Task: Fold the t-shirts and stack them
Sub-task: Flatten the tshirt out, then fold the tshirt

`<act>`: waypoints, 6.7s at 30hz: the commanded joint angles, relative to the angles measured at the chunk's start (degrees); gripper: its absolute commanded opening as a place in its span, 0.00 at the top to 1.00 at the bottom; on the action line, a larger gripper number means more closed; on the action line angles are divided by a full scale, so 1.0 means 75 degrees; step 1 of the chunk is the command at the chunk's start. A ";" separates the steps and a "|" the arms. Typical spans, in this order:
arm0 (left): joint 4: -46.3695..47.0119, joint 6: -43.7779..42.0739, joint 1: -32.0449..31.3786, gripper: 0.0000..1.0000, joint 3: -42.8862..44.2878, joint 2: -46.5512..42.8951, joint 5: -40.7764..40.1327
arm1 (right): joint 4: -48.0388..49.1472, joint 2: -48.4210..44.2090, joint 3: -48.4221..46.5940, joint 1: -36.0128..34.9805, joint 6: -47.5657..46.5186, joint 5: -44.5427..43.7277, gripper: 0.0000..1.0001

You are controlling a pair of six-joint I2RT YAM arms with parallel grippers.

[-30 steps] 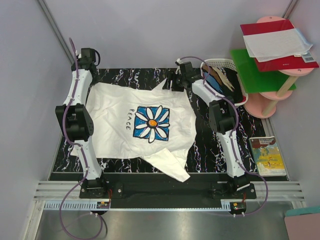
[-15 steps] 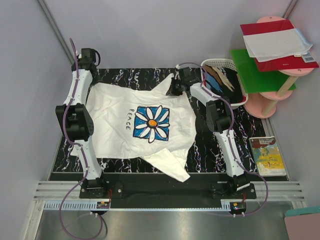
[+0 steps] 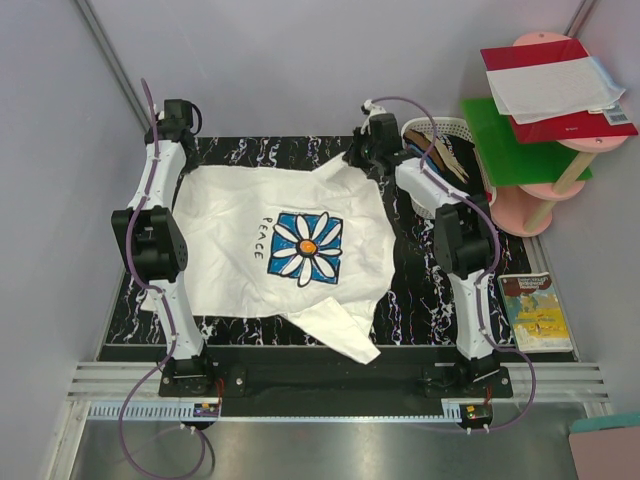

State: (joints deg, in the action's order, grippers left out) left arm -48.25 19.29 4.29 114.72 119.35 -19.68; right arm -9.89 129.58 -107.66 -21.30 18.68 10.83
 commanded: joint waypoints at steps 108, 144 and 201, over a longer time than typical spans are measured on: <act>0.0421 -0.0017 0.0224 1.00 0.1569 0.0482 -0.0153 | -0.1471 0.1650 -0.4258 0.0356 -0.1870 -0.0038 1.00; 0.0199 0.0312 0.0494 1.00 -0.0904 -0.1393 -0.1160 | -0.0732 -0.3426 0.4018 0.0192 0.0697 0.0770 1.00; 0.0339 0.1529 -0.1299 0.01 -0.4502 -0.2331 -0.1465 | -0.1434 -0.2492 0.2532 -0.0829 -0.0393 -0.0634 1.00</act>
State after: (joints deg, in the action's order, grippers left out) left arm -49.01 29.87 -4.93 81.93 101.82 -31.07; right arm -20.60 104.09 -82.32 -29.26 19.27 12.97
